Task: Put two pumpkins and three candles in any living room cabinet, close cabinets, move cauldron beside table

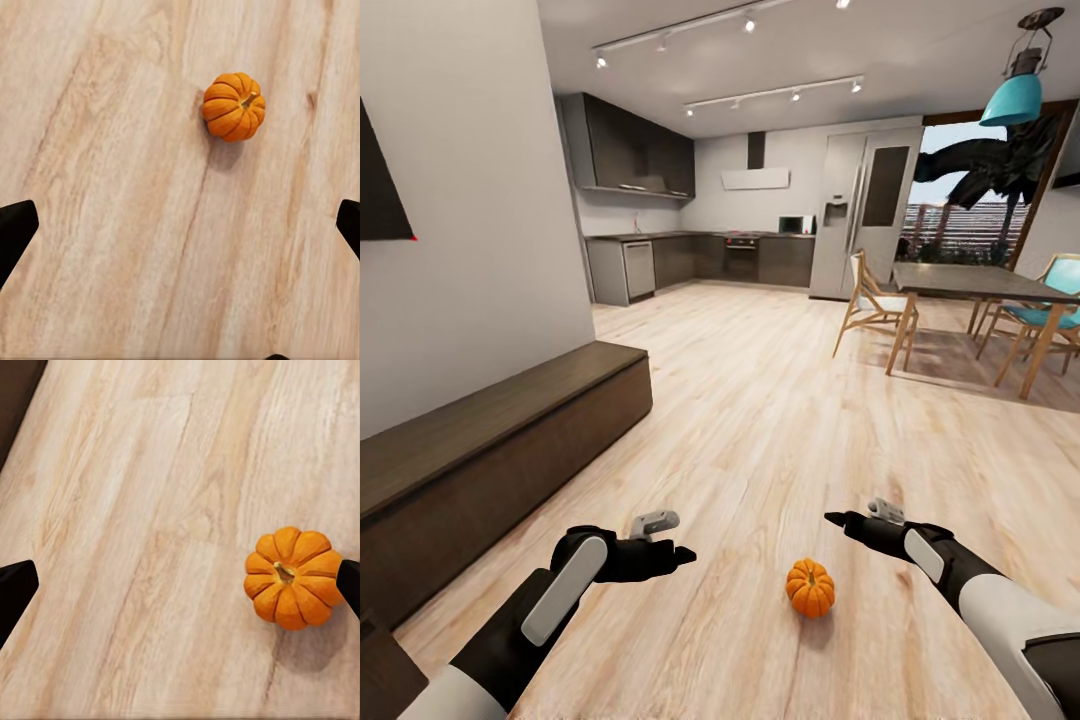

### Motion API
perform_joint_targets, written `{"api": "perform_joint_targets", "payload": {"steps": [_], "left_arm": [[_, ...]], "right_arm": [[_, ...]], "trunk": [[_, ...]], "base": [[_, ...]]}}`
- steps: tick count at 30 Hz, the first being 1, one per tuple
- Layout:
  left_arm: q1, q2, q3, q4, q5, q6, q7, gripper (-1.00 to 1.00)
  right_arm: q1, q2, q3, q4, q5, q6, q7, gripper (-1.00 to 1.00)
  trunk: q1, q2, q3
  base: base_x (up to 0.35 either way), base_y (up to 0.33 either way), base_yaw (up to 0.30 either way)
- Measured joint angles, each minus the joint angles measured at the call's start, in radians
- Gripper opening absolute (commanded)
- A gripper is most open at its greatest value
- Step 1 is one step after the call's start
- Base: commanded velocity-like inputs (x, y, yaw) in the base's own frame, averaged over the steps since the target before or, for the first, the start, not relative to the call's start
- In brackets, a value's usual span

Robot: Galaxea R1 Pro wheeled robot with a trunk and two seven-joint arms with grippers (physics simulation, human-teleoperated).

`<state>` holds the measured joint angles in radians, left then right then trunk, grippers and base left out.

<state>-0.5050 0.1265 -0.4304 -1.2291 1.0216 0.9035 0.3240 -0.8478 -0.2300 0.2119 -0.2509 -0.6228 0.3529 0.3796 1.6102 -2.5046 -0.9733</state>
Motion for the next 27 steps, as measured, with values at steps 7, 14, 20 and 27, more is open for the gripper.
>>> {"api": "perform_joint_targets", "payload": {"steps": [7,14,20,27], "left_arm": [[0.0,0.0,0.0,0.0,0.0,0.001,-0.001,1.0],[0.0,-0.002,0.0,0.0,0.0,0.001,-0.001,1.0],[0.0,-0.002,0.0,0.0,0.0,0.001,-0.001,1.0],[0.0,-0.002,0.0,0.0,-0.001,0.001,-0.001,1.0]], "right_arm": [[0.0,0.0,0.0,0.0,0.0,-0.003,0.0,1.0],[0.0,0.0,-0.004,0.0,0.0,-0.003,0.0,1.0],[0.0,-0.001,-0.004,0.0,0.0,-0.003,0.0,1.0],[0.0,0.001,-0.004,0.0,0.0,-0.003,0.0,1.0]], "trunk": [[0.003,-0.002,-0.027],[0.004,-0.002,-0.034],[0.004,-0.002,-0.029],[0.005,-0.002,-0.028]], "base": [[0.0,0.0,0.0],[0.0,0.0,-0.096],[0.0,0.0,-0.097],[-0.12,0.0,-0.011]]}}
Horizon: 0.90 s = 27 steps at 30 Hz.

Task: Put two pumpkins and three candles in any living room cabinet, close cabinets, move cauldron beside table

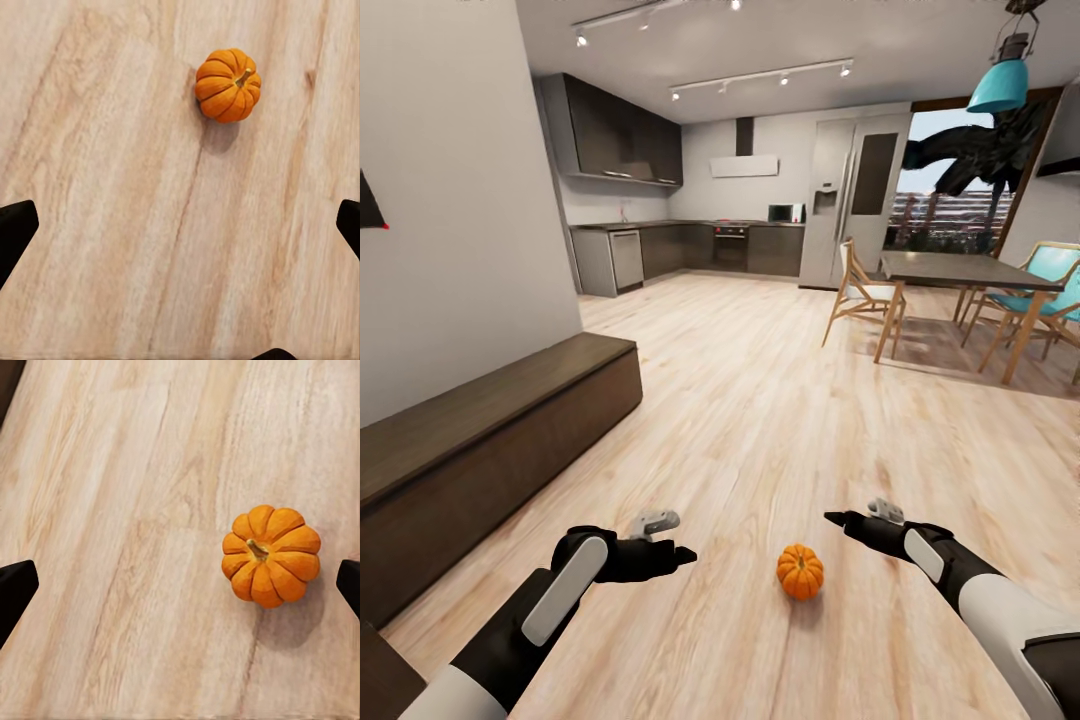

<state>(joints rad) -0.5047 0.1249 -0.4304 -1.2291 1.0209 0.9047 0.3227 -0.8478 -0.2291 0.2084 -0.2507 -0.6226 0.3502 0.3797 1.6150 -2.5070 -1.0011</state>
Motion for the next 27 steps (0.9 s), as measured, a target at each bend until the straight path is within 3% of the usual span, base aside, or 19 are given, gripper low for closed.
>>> {"api": "perform_joint_targets", "payload": {"steps": [13,27], "left_arm": [[0.0,0.001,0.0,0.0,-0.001,0.0,0.0,1.0],[0.0,0.001,0.0,-0.001,0.002,0.001,-0.011,1.0]], "right_arm": [[0.0,0.003,0.001,0.0,0.001,-0.001,0.0,1.0],[0.0,0.003,0.005,0.0,-0.001,-0.031,-0.001,1.0]], "trunk": [[0.0,0.0,0.0],[0.0,0.0,0.0]], "base": [[-0.157,0.0,0.0],[0.023,0.025,0.0]]}}
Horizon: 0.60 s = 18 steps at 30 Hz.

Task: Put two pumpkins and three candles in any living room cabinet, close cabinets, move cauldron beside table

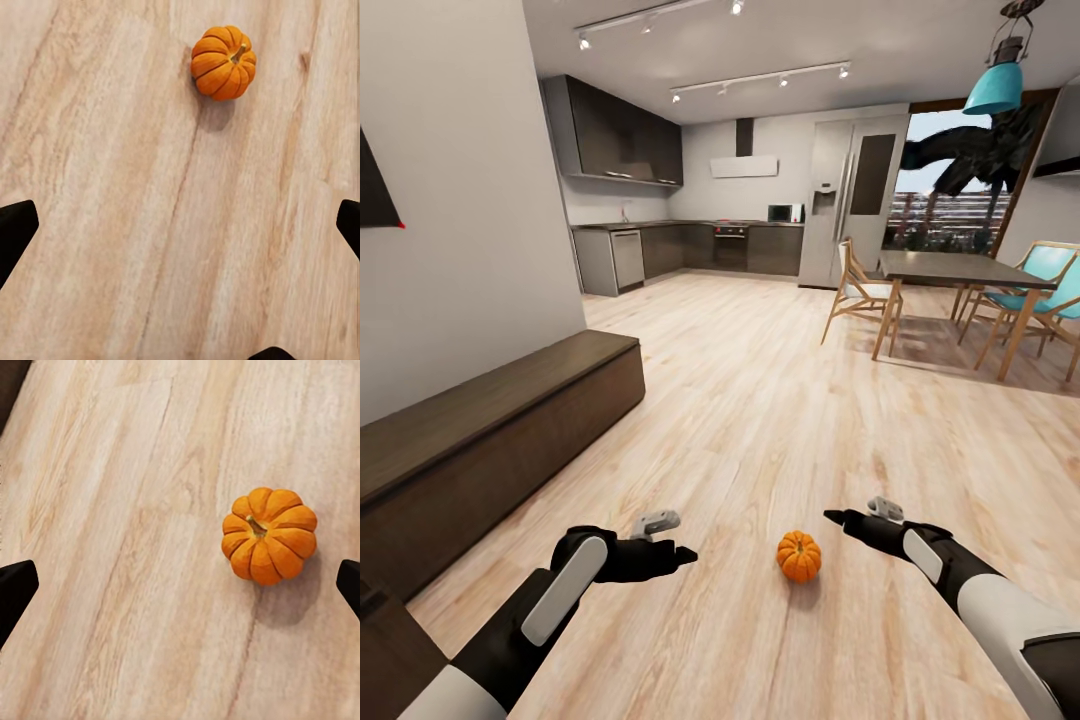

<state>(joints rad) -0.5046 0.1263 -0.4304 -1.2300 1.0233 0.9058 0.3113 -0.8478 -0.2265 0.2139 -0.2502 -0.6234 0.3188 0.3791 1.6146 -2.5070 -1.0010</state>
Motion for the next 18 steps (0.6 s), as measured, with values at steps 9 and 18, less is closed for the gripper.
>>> {"api": "perform_joint_targets", "payload": {"steps": [9,18], "left_arm": [[0.0,0.003,0.026,-0.01,0.009,0.003,-0.004,1.0],[0.001,0.015,0.145,-0.083,0.074,0.061,-0.055,1.0]], "right_arm": [[0.0,0.0,-0.007,0.0,-0.003,-0.002,0.0,1.0],[0.0,-0.002,-0.007,0.0,-0.003,-0.002,0.001,1.0]], "trunk": [[0.0,0.0,0.0],[0.0,0.0,0.0]], "base": [[0.003,0.002,0.0],[0.0,0.0,0.0]]}}
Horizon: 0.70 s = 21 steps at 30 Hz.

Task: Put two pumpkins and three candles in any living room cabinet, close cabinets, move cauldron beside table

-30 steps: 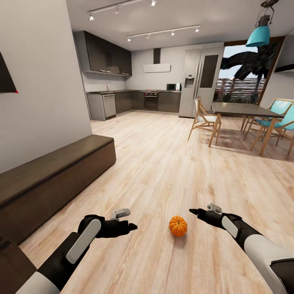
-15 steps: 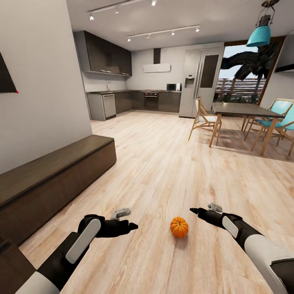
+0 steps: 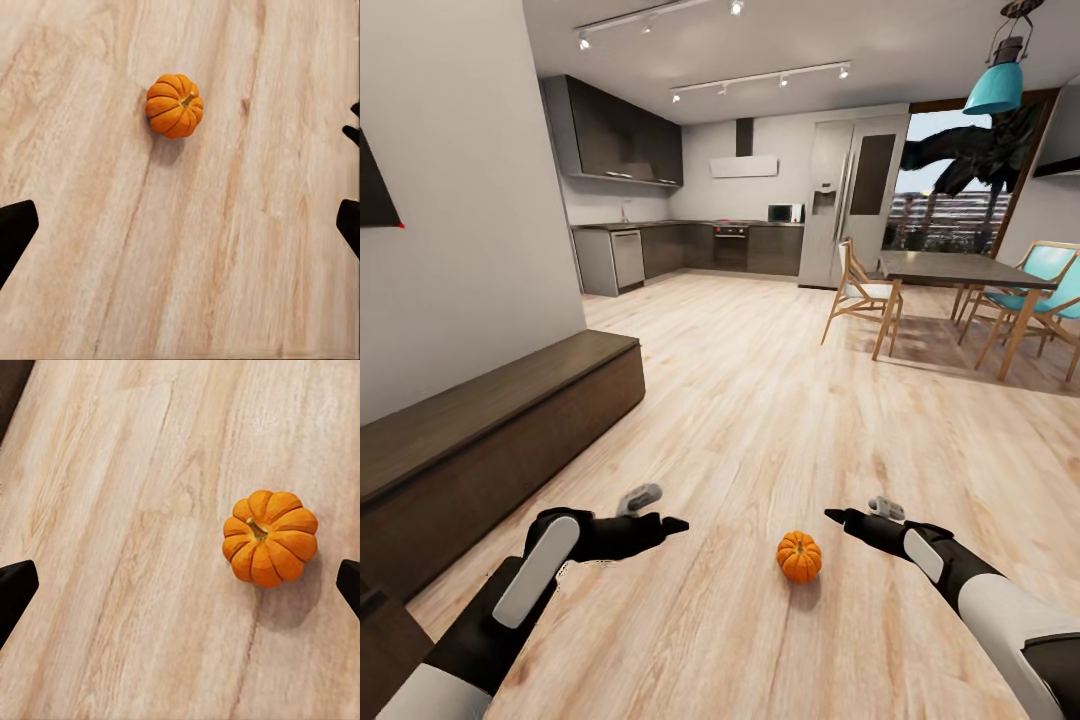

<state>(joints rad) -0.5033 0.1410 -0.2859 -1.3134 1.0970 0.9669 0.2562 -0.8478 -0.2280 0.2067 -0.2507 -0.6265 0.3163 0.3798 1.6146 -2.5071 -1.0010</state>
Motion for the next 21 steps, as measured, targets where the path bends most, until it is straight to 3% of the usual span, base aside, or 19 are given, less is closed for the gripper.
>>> {"api": "perform_joint_targets", "payload": {"steps": [1,6,8,9,11,14,21], "left_arm": [[0.001,0.006,0.004,-0.008,0.014,0.005,-0.004,1.0],[0.002,0.067,0.02,-0.037,0.148,0.021,-0.019,1.0],[0.002,0.104,0.022,-0.041,0.239,0.022,-0.021,1.0],[0.002,0.113,0.022,-0.041,0.264,0.023,-0.021,1.0],[0.002,0.149,0.023,-0.043,0.366,0.023,-0.022,1.0],[0.002,0.166,0.023,-0.042,0.419,0.024,-0.022,1.0],[0.002,0.173,0.021,-0.04,0.445,0.025,-0.022,1.0]], "right_arm": [[0.0,0.0,0.0,0.0,0.0,0.0,0.0,1.0],[0.0,-0.002,0.0,0.0,0.0,0.0,0.0,1.0],[0.0,-0.002,0.0,0.0,0.0,0.0,0.0,1.0],[0.0,-0.001,0.0,0.0,0.0,0.0,0.0,1.0],[0.0,0.0,0.0,0.0,0.0,0.0,0.0,1.0],[0.0,0.001,0.0,0.0,0.0,0.0,0.0,1.0],[0.0,0.002,0.0,0.0,0.0,0.0,0.0,1.0]], "trunk": [[0.001,0.0,-0.004],[0.003,-0.001,-0.023],[0.004,-0.002,-0.031],[0.004,-0.002,-0.035],[0.005,-0.002,-0.042],[0.006,-0.003,-0.054],[0.01,-0.005,-0.081]], "base": [[0.0,0.0,0.0],[0.0,0.0,0.0],[0.0,0.0,0.0],[0.0,0.0,0.0],[0.0,0.0,0.0],[0.0,0.0,0.0],[0.0,0.0,0.0]]}}
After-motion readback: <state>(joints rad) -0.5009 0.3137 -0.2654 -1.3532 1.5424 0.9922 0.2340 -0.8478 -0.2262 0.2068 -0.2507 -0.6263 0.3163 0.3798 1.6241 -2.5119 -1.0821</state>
